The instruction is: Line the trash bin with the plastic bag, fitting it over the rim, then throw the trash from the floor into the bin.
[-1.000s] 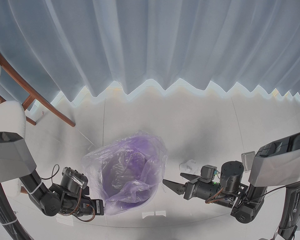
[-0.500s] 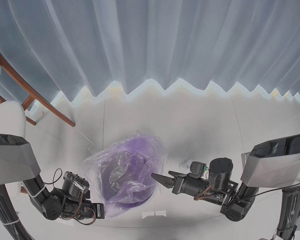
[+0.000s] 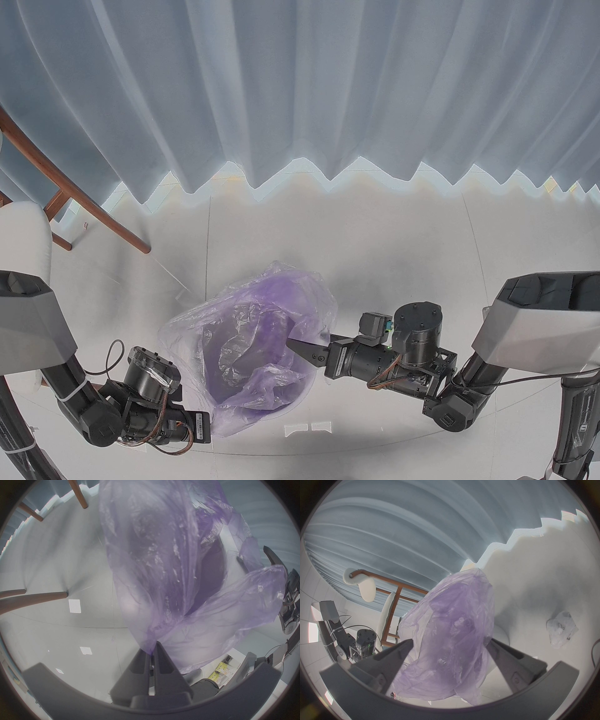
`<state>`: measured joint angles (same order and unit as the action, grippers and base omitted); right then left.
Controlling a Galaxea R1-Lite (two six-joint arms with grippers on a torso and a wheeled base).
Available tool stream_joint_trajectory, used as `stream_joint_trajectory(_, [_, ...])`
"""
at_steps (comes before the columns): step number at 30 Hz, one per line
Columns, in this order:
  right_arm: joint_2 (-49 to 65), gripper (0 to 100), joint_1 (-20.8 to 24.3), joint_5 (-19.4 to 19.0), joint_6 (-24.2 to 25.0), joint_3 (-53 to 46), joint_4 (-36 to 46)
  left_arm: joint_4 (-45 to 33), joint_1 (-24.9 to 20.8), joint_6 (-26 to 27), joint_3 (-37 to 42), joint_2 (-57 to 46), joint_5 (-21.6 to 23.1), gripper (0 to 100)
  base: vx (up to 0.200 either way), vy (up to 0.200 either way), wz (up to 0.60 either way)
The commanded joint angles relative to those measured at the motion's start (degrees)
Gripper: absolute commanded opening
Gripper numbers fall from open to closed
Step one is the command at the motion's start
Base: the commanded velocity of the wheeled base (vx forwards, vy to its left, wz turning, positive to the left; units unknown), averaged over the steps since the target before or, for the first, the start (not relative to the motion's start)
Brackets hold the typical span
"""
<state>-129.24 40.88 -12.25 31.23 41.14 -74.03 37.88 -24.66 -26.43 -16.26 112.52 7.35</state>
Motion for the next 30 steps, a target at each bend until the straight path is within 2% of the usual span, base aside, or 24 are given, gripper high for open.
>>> stream_joint_trajectory(1, [0.0,0,0.3,0.0,-0.1,-0.5,-0.1,0.1,-0.2,0.0,0.0,0.2,-0.8,0,0.000,0.000,0.00])
stream_joint_trajectory(6, [0.7,0,-0.2,0.0,-1.8,-4.4,-0.6,0.1,-0.7,0.1,0.3,1.6,-1.6,0,0.000,0.000,0.00])
stream_joint_trajectory(12, [-1.7,0,-3.0,-0.1,-6.6,-8.1,-2.6,0.0,-0.7,1.6,0.5,3.8,-5.9,0,0.000,0.000,0.00])
stream_joint_trajectory(16, [-3.6,0,-4.1,-0.1,-7.4,-8.1,-3.8,0.2,-0.6,3.1,0.8,5.9,-8.9,0,0.000,0.000,0.00])
stream_joint_trajectory(23, [-8.8,0,-4.3,0.0,-7.5,-6.4,-5.7,8.4,0.0,3.2,1.5,10.6,-10.5,0,0.000,0.000,0.00])
stream_joint_trajectory(30, [-8.7,0,-4.3,0.1,-7.5,-6.4,-6.0,15.6,0.0,3.3,3.9,12.1,-10.8,0,0.000,0.000,0.00])
